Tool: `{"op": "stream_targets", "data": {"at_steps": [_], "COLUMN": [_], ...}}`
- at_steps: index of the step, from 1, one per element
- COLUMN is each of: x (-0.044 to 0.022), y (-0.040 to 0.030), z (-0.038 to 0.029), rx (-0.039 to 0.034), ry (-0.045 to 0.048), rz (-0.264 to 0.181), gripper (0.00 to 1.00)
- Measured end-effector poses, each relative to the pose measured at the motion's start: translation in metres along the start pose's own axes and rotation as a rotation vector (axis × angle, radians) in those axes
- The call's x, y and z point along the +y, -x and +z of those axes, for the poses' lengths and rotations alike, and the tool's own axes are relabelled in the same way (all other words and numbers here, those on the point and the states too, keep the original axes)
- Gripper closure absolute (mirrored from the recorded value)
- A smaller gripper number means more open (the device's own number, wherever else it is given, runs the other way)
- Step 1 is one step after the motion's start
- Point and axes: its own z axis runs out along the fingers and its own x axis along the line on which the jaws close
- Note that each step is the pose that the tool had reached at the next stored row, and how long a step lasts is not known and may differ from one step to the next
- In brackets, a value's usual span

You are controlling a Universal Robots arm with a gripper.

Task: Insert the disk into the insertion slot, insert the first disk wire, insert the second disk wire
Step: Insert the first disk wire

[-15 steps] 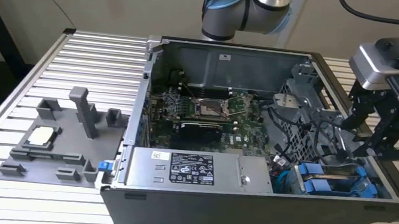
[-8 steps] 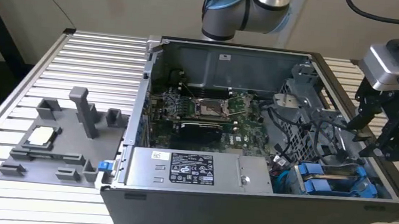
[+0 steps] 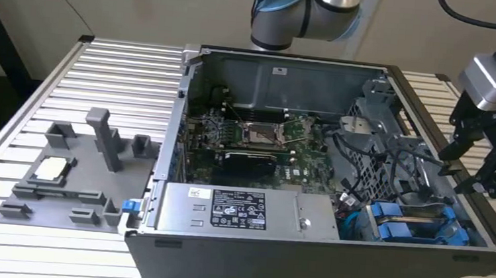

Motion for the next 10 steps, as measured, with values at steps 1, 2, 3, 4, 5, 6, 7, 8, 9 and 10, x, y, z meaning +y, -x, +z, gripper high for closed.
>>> {"op": "stream_targets", "data": {"at_steps": [1, 2, 3, 4, 5, 6, 7, 8, 9, 10], "x": [-0.0004, -0.0007, -0.0011, -0.0015, -0.0021, -0.0027, -0.0035, -0.0035, -0.0035, -0.0035], "y": [0.0012, 0.0026, 0.0039, 0.005, 0.0057, 0.006, 0.006, 0.006, 0.006, 0.006], "z": [0.0003, 0.0006, 0.0008, 0.0011, 0.0013, 0.0014, 0.0015, 0.0015, 0.0015, 0.0015], "rx": [0.006, 0.0121, 0.018, 0.0229, 0.026, 0.0273, 0.0282, 0.0281, 0.0282, 0.0282], "ry": [0.0022, 0.004, 0.0059, 0.0077, 0.0097, 0.0114, 0.0145, 0.0145, 0.0145, 0.0146], "rz": [0.0, 0.0, -0.001, -0.001, -0.001, -0.001, 0.0, 0.0, 0.0, 0.0], "gripper": [0.47, 0.47, 0.47, 0.47, 0.47, 0.47, 0.47, 0.47, 0.47, 0.47]}}
